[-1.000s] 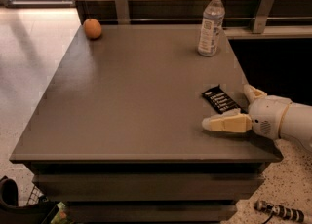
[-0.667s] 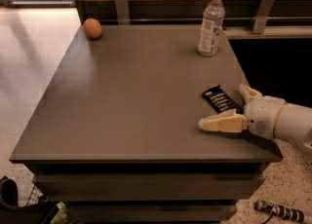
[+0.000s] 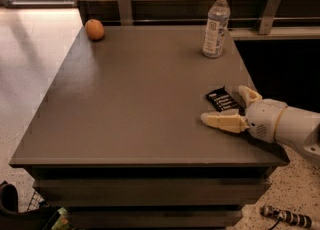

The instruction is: Move rxbar chocolate near orange

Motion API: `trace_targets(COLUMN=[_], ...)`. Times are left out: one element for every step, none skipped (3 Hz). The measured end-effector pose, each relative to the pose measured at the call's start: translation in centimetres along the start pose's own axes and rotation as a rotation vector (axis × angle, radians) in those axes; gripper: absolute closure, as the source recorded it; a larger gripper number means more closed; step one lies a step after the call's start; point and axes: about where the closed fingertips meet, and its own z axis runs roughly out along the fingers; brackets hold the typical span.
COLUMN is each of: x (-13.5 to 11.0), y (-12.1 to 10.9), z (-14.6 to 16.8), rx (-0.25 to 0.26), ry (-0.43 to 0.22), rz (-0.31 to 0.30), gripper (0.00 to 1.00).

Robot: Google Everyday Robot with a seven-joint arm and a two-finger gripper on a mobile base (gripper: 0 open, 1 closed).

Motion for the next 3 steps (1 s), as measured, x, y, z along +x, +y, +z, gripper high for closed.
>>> trace_targets(x=[-0.37,-0.52,-0.52], y=[0.02,0.03,0.03], z=[-0.12,-0.17,-0.17], rx=[0.000,0.000,0.000], ry=[0.000,0.000,0.000], rz=[0.000,0.000,0.000], gripper=[0.78,1.00,1.00])
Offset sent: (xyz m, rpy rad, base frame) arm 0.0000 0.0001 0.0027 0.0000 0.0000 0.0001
